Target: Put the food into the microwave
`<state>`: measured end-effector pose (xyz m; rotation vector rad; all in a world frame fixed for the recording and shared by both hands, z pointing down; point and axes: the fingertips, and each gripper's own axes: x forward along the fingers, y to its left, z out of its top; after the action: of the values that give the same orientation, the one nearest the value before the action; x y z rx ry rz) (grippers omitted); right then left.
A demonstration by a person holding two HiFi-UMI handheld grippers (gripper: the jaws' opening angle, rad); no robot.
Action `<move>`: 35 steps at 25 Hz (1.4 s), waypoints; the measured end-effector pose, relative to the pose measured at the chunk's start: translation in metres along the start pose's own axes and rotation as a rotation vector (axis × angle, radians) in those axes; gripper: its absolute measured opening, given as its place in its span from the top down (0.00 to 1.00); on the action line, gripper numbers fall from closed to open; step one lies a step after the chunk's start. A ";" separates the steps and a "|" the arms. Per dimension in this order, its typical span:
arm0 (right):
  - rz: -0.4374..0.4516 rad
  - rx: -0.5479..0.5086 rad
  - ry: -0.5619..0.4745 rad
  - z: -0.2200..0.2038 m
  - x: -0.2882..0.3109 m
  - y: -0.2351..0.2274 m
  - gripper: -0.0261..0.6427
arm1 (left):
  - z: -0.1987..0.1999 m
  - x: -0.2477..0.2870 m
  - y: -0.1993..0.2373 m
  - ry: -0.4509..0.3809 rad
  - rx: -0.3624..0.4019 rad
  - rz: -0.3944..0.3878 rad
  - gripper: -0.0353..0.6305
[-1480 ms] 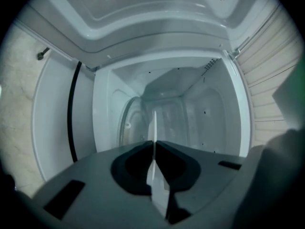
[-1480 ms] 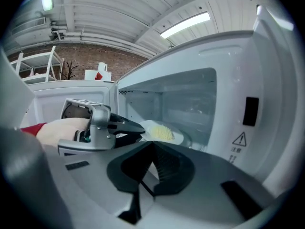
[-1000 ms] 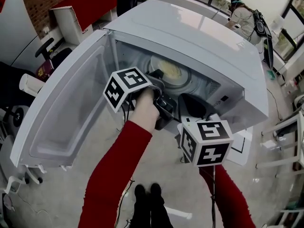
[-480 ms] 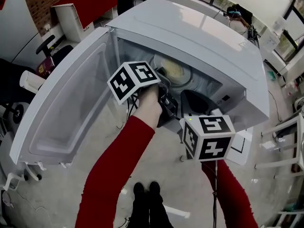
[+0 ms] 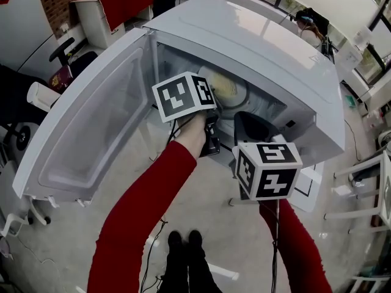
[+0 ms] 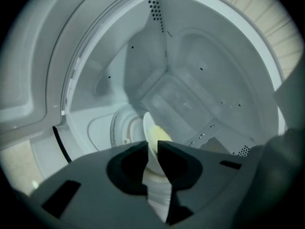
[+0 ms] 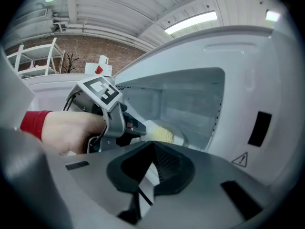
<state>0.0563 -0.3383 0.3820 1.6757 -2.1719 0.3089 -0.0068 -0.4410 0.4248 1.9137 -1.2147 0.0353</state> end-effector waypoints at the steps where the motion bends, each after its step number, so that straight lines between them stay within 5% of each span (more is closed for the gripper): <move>1: 0.001 -0.001 0.000 0.001 0.000 0.000 0.94 | 0.000 0.000 0.001 0.001 0.022 0.008 0.86; 12: 0.010 -0.010 0.004 -0.003 0.002 0.000 0.94 | 0.000 0.003 0.005 -0.028 0.271 0.091 0.81; 25: 0.023 -0.016 0.006 -0.003 0.002 0.002 0.94 | 0.000 0.005 0.004 -0.049 0.461 0.164 0.77; 35: 0.033 -0.018 -0.004 -0.003 0.004 0.004 0.94 | 0.006 0.003 0.006 -0.045 0.462 0.156 0.77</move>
<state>0.0520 -0.3396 0.3865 1.6338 -2.2009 0.2946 -0.0120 -0.4479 0.4258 2.2119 -1.4796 0.3875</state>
